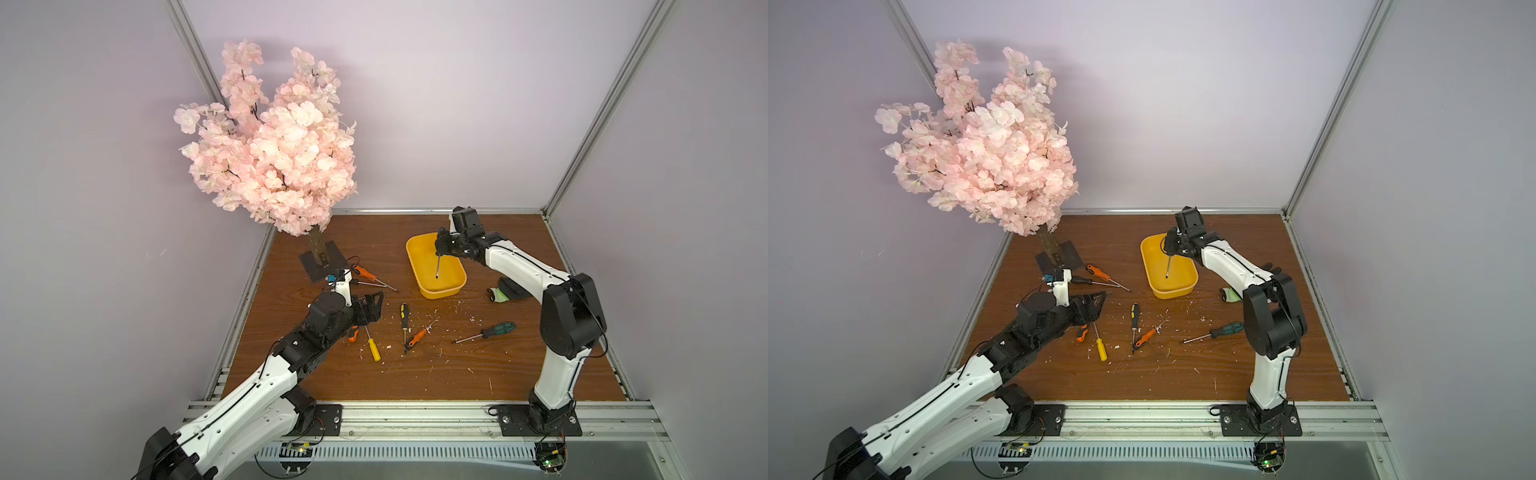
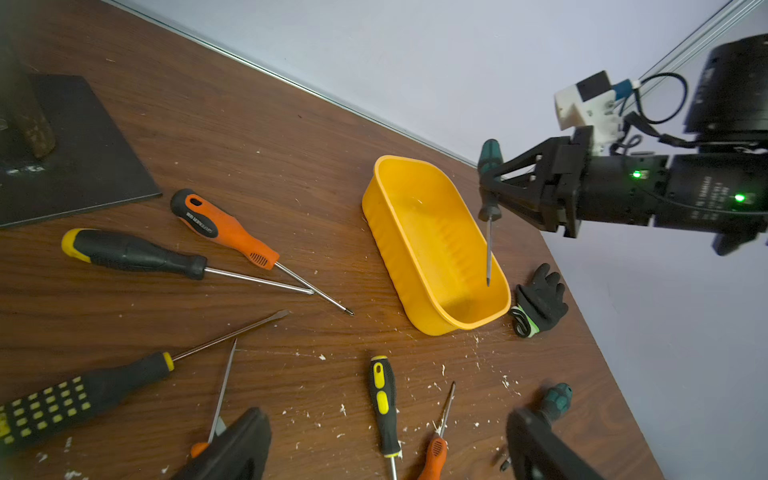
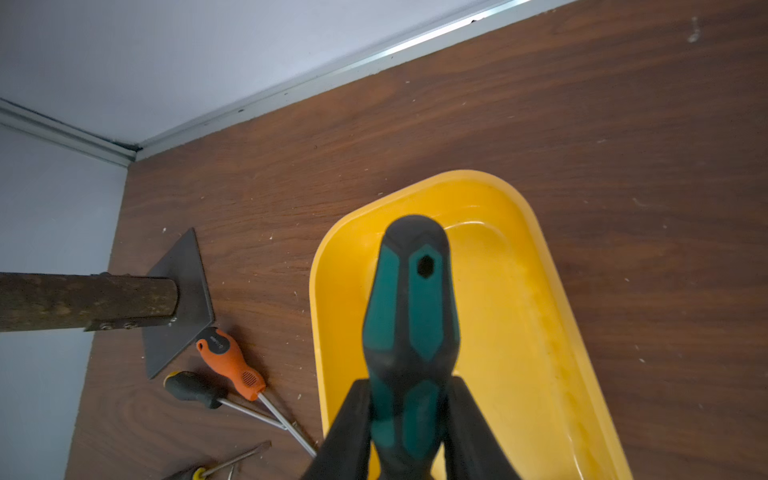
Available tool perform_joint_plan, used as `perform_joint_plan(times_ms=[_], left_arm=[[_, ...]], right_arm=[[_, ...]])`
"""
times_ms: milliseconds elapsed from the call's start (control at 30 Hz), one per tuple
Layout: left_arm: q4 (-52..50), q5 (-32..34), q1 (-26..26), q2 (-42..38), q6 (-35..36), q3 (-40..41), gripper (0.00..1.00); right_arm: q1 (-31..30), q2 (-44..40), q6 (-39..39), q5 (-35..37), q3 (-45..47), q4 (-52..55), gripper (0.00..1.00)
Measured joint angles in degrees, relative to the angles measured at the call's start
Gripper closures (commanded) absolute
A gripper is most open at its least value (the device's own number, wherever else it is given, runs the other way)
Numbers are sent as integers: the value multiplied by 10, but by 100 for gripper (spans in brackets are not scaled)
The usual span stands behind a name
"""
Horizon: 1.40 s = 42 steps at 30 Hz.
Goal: Put the screwdriver on the desktop into the storage box
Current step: Place the screwdriver in the storage box.
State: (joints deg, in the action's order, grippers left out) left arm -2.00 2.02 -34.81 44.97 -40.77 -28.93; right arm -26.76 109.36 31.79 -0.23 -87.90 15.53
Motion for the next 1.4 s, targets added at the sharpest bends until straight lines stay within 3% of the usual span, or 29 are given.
perform_joint_plan(times_ms=[300,400,700,900,1067,1400], left_arm=[[-31,16,0,-30,-16,8,8],[-39,19,0,-37,-22,13,8],[-55,28,0,-64,-30,23,8],[-56,30,0,-68,-34,24,8],[-57,30,0,-70,-36,30,8],[-42,23,0,-42,-36,34,8]], right_arm=[[-33,156,-99,19,-186,73,75],[-43,186,-118,25,-207,87,74],[-61,217,-144,30,-203,111,71],[-63,217,-149,30,-203,111,57],[-63,214,-146,34,-191,112,53],[-63,110,-134,45,-60,116,55]])
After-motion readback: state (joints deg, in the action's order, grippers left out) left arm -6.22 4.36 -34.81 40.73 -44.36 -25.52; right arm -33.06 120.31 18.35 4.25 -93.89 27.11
